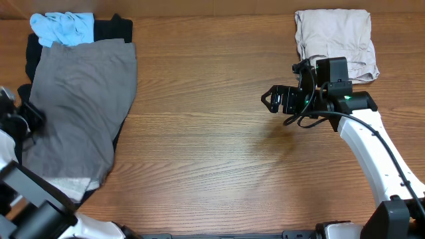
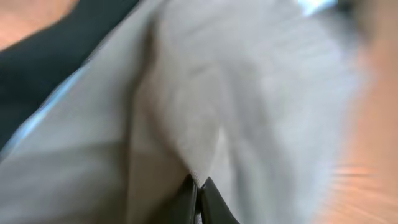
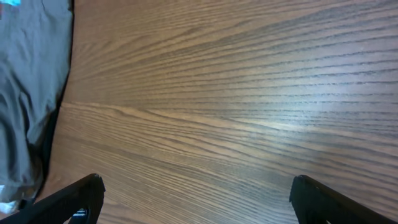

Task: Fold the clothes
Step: 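Reach the left gripper to the grey shorts on the left pile, then grasp the grey shorts with the left gripper and drag them to table center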

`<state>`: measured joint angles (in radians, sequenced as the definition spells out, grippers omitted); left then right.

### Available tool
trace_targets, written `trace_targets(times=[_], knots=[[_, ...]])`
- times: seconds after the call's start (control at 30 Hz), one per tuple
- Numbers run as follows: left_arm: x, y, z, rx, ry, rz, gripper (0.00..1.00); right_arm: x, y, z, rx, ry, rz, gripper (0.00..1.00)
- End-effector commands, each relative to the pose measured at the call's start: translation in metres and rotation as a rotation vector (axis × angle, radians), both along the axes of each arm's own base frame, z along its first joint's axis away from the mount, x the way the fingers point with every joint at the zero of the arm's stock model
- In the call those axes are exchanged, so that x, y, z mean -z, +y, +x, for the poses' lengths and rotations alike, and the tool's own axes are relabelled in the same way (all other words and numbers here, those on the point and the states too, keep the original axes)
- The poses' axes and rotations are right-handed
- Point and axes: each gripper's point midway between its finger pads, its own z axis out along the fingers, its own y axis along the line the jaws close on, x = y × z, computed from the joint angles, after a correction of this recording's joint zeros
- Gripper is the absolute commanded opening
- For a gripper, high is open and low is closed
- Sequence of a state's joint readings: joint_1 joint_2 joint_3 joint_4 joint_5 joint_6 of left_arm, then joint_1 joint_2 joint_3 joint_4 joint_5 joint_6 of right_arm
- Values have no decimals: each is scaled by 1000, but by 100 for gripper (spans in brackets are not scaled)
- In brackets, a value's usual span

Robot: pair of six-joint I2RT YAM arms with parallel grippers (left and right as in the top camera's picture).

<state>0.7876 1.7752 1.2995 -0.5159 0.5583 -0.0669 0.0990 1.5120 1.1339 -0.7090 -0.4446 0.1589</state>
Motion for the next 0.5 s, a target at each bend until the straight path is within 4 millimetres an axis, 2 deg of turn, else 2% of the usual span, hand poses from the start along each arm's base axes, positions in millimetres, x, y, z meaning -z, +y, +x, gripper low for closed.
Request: trace_targets(times=[0.0,0.1,0.2,0.3,0.47], knots=[[-98,-70,29,200,-278,-141,4,-18,7,9,6,-30,45,100],[-120,-124,35,332,-310,-158,4,-29,6,14,23,-47,58,99],[-129,-186,42,487,-312,-154,4,-51,-1,19,43,-65,60,100],[-127,-253,48,651,-299,-156,4,-84,-17,21,79,-75,56,100],[-109,-358,50,839,-243,-60,4,-148,-56,18,152,-126,29,100]])
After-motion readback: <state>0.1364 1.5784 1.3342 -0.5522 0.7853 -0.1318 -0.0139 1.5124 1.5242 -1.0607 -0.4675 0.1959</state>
